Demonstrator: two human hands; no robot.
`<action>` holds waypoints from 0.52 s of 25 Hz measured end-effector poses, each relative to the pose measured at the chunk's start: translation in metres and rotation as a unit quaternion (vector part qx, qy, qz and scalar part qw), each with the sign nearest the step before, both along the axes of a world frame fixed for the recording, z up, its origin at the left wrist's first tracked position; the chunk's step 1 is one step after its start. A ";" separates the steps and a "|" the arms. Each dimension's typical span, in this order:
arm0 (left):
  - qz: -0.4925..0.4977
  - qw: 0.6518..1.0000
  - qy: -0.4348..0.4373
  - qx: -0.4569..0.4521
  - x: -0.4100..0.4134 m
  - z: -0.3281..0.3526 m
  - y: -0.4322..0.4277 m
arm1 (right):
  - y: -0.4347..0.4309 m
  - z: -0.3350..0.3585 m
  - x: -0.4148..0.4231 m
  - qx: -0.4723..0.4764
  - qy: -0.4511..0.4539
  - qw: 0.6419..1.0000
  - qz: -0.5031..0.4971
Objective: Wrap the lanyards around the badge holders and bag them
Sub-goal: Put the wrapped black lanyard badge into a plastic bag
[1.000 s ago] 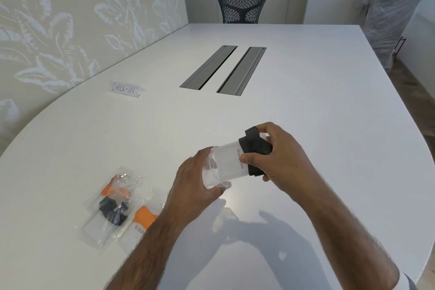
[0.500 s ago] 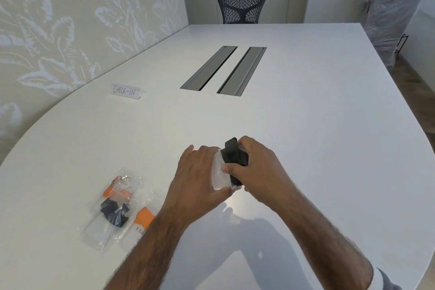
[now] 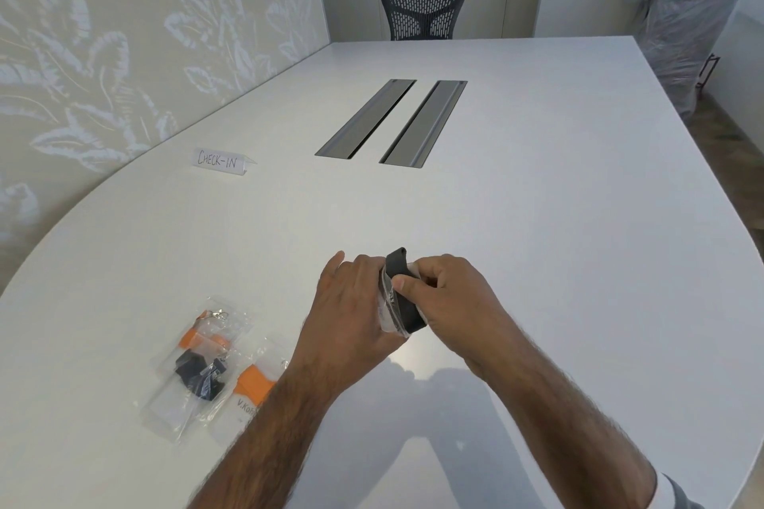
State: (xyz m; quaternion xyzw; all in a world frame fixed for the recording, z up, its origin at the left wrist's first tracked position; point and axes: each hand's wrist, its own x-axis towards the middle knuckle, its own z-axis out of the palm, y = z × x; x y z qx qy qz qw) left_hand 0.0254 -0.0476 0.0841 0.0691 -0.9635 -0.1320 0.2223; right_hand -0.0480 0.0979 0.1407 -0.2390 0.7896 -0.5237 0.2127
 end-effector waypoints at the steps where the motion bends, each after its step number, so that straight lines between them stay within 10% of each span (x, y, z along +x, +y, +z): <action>1: 0.003 1.000 0.002 -0.002 0.000 0.000 0.001 | -0.002 -0.003 0.002 -0.008 0.000 1.000 -0.008; 13: -0.026 0.996 0.023 0.078 0.005 0.011 0.021 | -0.011 0.000 0.006 0.013 -0.009 1.000 -0.002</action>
